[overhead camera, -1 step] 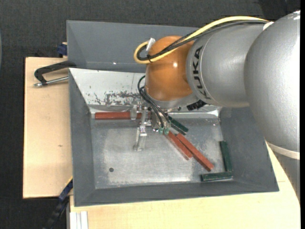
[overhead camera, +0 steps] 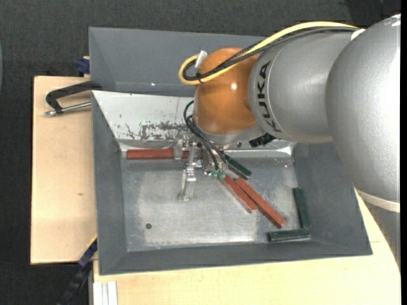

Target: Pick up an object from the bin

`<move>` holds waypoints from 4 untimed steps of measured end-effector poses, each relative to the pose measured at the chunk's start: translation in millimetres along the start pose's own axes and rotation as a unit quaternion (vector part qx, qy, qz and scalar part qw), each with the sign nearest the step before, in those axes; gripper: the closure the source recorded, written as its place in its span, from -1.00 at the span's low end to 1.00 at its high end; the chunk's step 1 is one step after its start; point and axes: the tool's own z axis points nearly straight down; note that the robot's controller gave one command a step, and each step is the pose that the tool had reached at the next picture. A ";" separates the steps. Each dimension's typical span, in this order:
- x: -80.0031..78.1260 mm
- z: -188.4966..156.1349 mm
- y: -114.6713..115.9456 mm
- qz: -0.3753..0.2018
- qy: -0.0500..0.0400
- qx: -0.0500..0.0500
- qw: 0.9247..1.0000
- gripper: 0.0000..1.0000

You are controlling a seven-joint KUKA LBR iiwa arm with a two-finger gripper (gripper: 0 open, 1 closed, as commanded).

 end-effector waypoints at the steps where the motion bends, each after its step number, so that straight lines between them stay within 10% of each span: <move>1: -4.3 -8.1 -1.0 -0.036 0.000 0.000 0.999 -1.00; 3: -5.9 53.4 -104.6 -0.064 0.001 0.001 0.998 -1.00; 4: -9.6 -5.2 -136.6 -0.110 0.000 0.000 0.994 -1.00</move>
Offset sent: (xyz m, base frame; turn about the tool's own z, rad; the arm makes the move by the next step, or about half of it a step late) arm 0.0045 -0.1052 -0.0639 -0.1934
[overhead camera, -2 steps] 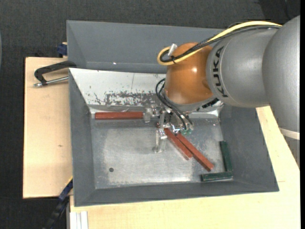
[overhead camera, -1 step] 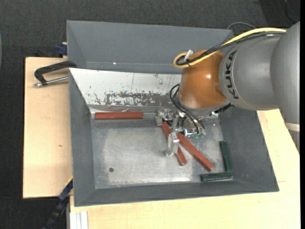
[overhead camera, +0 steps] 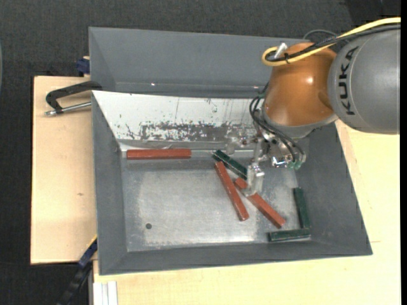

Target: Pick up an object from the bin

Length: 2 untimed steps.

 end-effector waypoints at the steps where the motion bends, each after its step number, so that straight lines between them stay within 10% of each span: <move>1: 0.8 -2.4 -26.8 0.003 -0.009 0.003 1.000 -1.00; 2: 38.2 45.3 -4.1 0.092 -0.001 0.001 0.996 -1.00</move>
Offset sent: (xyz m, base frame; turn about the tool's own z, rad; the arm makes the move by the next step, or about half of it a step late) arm -0.0459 -0.0069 -0.0544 0.1913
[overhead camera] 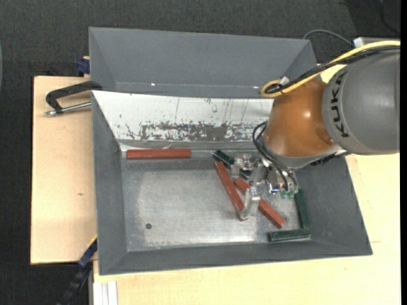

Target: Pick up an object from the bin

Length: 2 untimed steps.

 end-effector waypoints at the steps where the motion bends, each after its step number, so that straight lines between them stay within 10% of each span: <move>1: -41.6 20.0 3.2 -0.007 -0.002 -0.001 1.000 1.00; 2: -41.6 20.0 3.2 -0.007 -0.002 -0.001 1.000 1.00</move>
Offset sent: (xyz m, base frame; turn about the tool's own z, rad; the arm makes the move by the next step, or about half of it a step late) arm 0.0000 0.0000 0.0000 0.0000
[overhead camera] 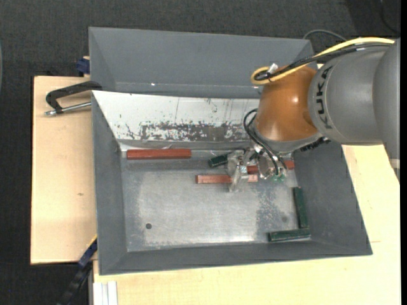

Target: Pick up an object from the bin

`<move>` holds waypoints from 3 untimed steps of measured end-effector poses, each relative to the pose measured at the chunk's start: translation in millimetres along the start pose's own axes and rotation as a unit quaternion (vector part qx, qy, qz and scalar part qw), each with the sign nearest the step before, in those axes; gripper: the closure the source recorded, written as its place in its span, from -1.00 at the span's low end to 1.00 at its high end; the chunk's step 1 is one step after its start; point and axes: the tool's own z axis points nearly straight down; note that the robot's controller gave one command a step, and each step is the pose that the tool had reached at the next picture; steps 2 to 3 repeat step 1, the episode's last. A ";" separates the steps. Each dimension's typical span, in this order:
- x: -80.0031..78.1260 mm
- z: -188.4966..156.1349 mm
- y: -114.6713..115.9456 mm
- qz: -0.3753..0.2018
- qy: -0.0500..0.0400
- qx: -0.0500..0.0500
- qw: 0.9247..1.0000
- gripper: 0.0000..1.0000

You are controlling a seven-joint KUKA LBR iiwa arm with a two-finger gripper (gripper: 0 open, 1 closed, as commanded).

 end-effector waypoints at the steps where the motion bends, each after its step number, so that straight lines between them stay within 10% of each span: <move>1: 11.1 -135.2 5.9 -0.008 0.001 0.001 1.000 1.00; 3: 11.1 -135.2 5.9 -0.008 0.001 0.001 1.000 1.00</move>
Offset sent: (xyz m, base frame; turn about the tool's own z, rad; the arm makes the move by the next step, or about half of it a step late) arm 0.0000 0.0000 0.0000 0.0000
